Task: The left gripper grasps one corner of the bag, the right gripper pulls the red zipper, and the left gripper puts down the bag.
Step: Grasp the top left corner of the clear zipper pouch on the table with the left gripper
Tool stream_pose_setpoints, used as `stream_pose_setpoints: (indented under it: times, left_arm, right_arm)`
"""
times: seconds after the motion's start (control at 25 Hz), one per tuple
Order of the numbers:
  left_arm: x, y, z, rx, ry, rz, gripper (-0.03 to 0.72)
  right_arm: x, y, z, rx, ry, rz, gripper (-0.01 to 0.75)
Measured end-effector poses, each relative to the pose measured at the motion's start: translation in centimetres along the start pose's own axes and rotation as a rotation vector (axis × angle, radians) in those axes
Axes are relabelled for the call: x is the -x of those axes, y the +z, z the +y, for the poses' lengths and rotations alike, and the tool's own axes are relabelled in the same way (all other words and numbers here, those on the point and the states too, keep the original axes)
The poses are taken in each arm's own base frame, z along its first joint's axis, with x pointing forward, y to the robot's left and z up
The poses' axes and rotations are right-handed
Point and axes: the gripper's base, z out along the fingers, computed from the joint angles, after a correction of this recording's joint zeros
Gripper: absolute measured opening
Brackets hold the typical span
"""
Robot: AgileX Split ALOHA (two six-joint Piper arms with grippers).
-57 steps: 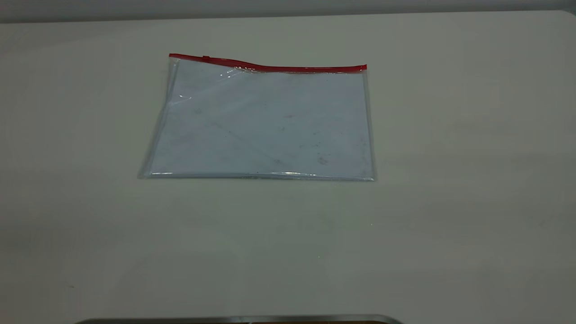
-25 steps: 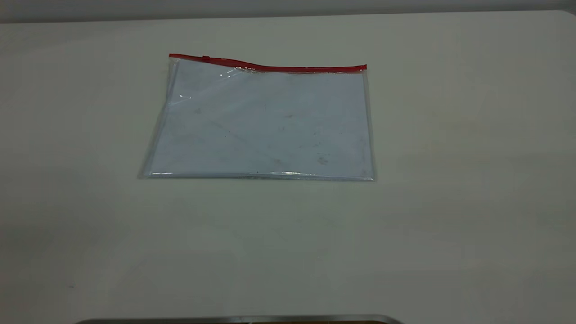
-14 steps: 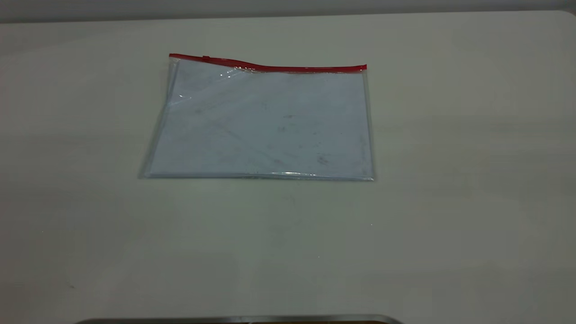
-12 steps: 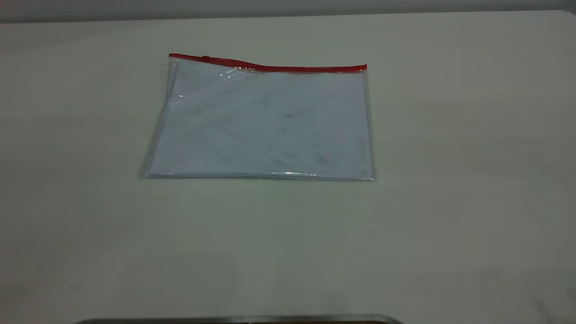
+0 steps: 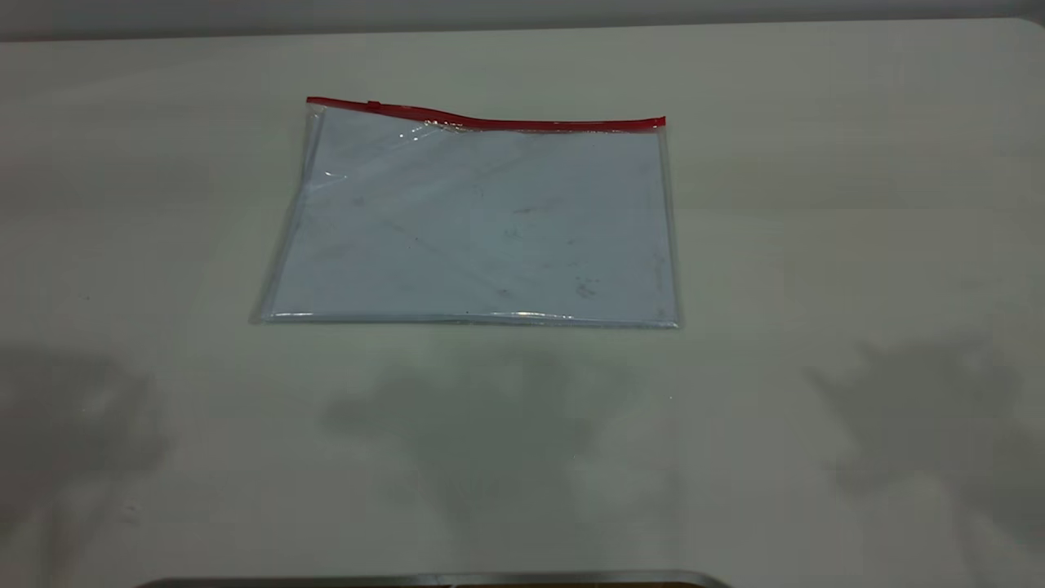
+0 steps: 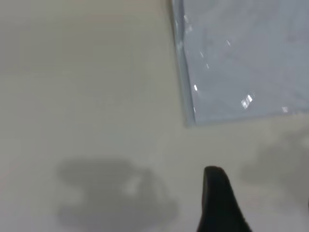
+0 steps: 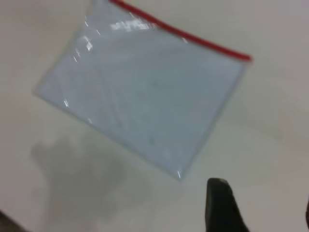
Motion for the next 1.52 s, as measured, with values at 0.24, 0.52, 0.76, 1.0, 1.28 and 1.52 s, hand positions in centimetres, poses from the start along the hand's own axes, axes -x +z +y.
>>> stream_pose_setpoints:
  times: [0.24,0.52,0.76,1.0,1.28,1.52]
  left_arm:
    - [3.7,6.5,1.7,0.016,-0.009,0.063,0.498]
    - [7.3,14.8,3.6,0.006,0.044,0.156,0.498]
    - [9.3,21.8,4.9,-0.051,0.105,0.242,0.498]
    - [10.5,28.6,5.3,-0.214,0.122,0.25,0.498]
    - [10.3,34.3,5.6,-0.351,0.121,0.238,0.498]
    - [9.1,36.6,5.6,-0.408,0.108,0.254,0.498]
  right_arm:
    - [2.8,6.2,-2.0,0.08,-0.004,0.016,0.454]
    - [4.2,14.0,0.2,0.203,-0.075,0.091,0.454]
    - [3.8,19.2,0.6,0.268,-0.02,0.142,0.454]
    - [3.6,20.8,0.6,0.292,-0.002,0.153,0.455]
    - [3.5,20.9,0.6,0.292,0.001,0.154,0.456]
    - [3.6,20.9,0.6,0.292,0.004,0.153,0.456]
